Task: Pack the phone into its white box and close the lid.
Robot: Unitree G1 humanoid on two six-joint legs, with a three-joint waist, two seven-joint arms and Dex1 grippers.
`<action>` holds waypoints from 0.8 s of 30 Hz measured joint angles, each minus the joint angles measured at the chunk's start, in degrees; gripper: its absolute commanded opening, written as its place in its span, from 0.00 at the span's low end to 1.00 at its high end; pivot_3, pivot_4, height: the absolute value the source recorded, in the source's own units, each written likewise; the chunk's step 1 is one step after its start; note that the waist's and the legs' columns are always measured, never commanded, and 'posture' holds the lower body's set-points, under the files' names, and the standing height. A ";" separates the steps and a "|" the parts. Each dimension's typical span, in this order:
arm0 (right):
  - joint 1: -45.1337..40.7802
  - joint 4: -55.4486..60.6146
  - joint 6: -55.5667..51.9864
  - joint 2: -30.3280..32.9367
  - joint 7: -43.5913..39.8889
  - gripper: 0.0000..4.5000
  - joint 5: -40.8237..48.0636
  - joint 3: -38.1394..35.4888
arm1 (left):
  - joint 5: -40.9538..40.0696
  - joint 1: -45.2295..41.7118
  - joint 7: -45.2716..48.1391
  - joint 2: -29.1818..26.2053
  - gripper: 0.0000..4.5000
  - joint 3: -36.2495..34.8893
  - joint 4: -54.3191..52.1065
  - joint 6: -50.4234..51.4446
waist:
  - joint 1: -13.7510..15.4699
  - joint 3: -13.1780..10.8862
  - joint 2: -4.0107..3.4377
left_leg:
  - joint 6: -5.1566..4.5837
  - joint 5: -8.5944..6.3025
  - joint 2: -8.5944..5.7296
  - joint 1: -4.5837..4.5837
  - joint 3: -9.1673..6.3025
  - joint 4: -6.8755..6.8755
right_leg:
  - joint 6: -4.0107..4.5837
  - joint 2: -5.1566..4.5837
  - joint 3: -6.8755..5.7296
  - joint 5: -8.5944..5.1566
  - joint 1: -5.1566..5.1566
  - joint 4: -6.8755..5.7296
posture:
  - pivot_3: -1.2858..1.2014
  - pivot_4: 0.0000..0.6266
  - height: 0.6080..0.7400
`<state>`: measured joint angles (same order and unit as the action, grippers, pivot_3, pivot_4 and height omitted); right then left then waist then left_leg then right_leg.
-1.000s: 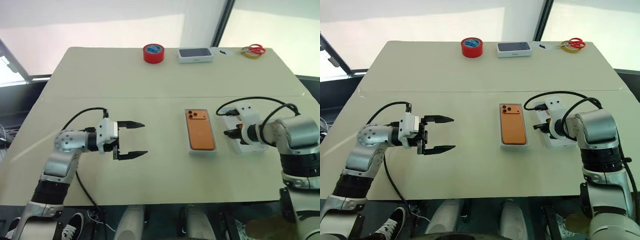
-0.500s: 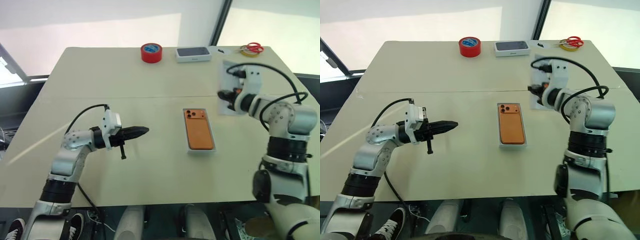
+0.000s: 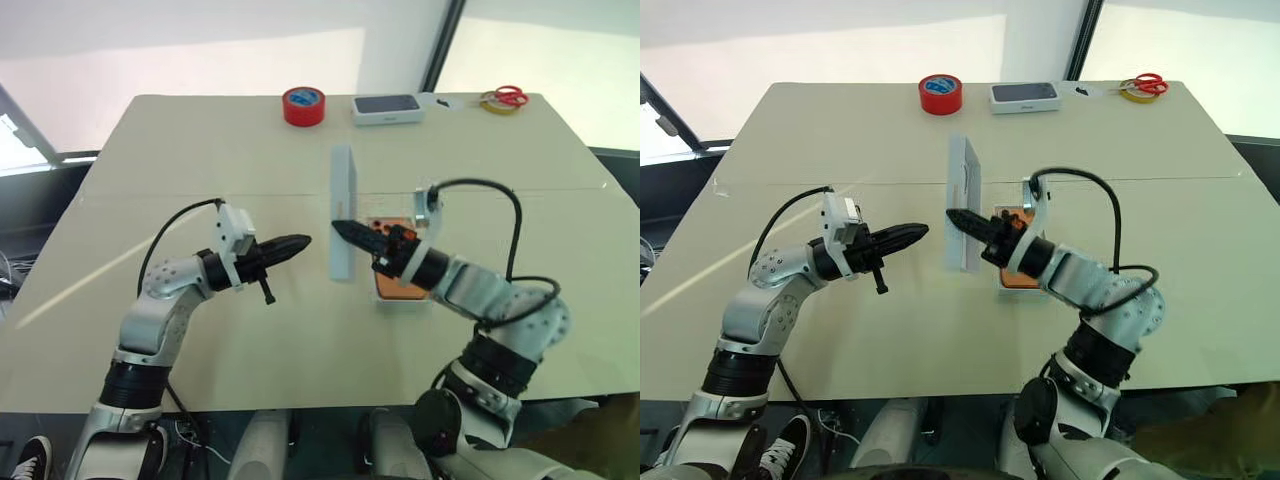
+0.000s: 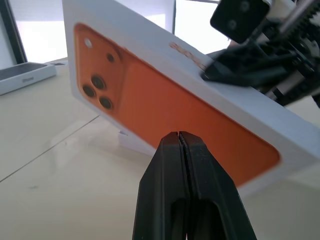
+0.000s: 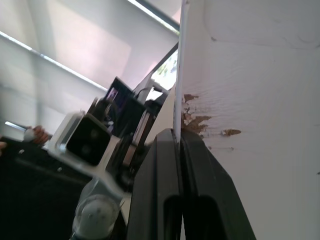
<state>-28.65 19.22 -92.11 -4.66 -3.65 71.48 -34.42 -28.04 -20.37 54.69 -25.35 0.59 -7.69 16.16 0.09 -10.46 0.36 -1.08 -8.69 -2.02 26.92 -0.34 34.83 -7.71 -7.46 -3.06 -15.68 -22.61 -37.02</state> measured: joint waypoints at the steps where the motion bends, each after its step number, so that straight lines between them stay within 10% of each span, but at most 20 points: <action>1: 0.96 -0.82 0.01 0.68 1.77 0.00 2.85 0.53 | -0.21 0.00 -0.01 -0.25 0.00 -0.23 -0.04 0.37 | -0.15 0.00 -0.01 | 0.00 0.00 0.01 -0.01 0.00 0.00 | 0.01 0.00 0.00 0.00 0.00 0.00 | 0.52 0.24 1.00; 10: 3.29 -13.57 9.67 10.84 17.70 0.00 22.77 10.82 | 2.24 1.53 -1.51 1.36 0.00 2.31 0.45 -0.01 | -0.70 0.01 -0.07 | -0.03 0.02 0.00 -0.07 0.05 0.00 | 0.02 -0.01 0.01 -0.02 0.10 0.05 | 0.52 0.24 1.00; 18: 1.49 -19.66 17.27 19.90 15.09 0.00 23.12 14.71 | 6.22 0.16 -3.00 7.57 0.00 6.35 7.55 -4.11 | -0.34 0.02 -0.07 | -0.04 0.01 0.01 -0.07 0.03 0.05 | 0.05 0.00 -0.02 -0.04 0.17 0.09 | 0.52 0.24 1.00; 24: 2.42 -21.80 20.23 24.86 10.30 0.54 20.38 15.34 | 9.49 -4.46 -4.16 13.04 0.00 8.40 14.97 -8.61 | 0.73 0.02 -0.06 | -0.07 0.00 0.00 0.05 0.05 0.23 | 0.00 -0.02 -0.03 -0.02 0.15 0.10 | 0.52 0.24 1.00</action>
<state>-26.23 -2.58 -71.88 20.20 6.65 91.87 -19.08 -18.55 -24.83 50.53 -12.31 8.99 7.28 7.56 0.82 -10.44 0.30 -1.15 -8.70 -2.02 26.97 -0.29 35.06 -7.71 -7.47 -3.09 -15.69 -22.46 -36.92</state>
